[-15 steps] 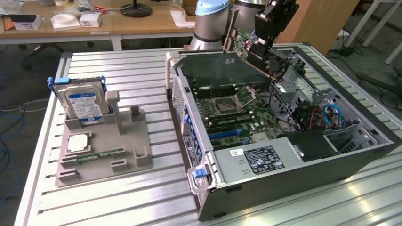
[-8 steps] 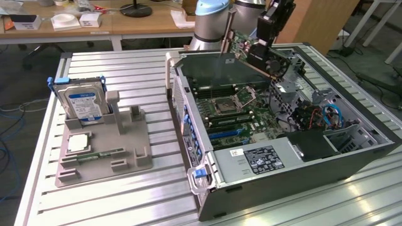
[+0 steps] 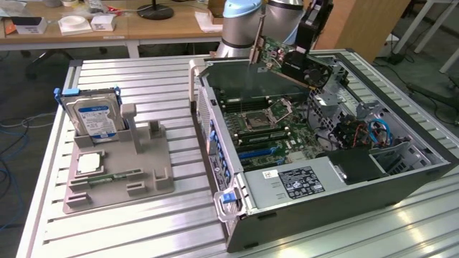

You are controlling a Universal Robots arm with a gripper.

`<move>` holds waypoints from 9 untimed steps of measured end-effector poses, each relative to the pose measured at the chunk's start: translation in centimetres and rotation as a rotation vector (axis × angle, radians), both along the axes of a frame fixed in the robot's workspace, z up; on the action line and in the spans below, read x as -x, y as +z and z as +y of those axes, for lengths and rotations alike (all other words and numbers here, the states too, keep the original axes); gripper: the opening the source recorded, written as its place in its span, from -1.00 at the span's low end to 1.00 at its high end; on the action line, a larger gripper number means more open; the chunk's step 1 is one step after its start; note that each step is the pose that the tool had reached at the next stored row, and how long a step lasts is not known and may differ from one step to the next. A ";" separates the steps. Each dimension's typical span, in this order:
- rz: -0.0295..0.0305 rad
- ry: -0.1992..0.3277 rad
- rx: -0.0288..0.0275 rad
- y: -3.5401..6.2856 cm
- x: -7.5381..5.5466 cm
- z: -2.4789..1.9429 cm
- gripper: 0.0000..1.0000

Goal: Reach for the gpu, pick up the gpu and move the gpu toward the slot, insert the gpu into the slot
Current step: 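Insert the gpu into the slot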

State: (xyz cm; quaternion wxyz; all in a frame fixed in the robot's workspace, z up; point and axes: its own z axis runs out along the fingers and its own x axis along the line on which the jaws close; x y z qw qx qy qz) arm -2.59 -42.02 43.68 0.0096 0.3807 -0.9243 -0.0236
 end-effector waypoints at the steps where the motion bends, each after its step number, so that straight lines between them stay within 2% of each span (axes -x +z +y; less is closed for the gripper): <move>1: 0.0000 0.016 0.0000 -0.03 0.0 0.00 -0.48; 3: 0.0000 0.042 -0.0002 -0.19 0.0 0.00 -0.48; 7: -0.0001 0.071 -0.0098 -0.60 0.0 -0.01 -0.48; 9: 0.0000 0.105 -0.0107 -0.79 0.0 -0.01 -0.48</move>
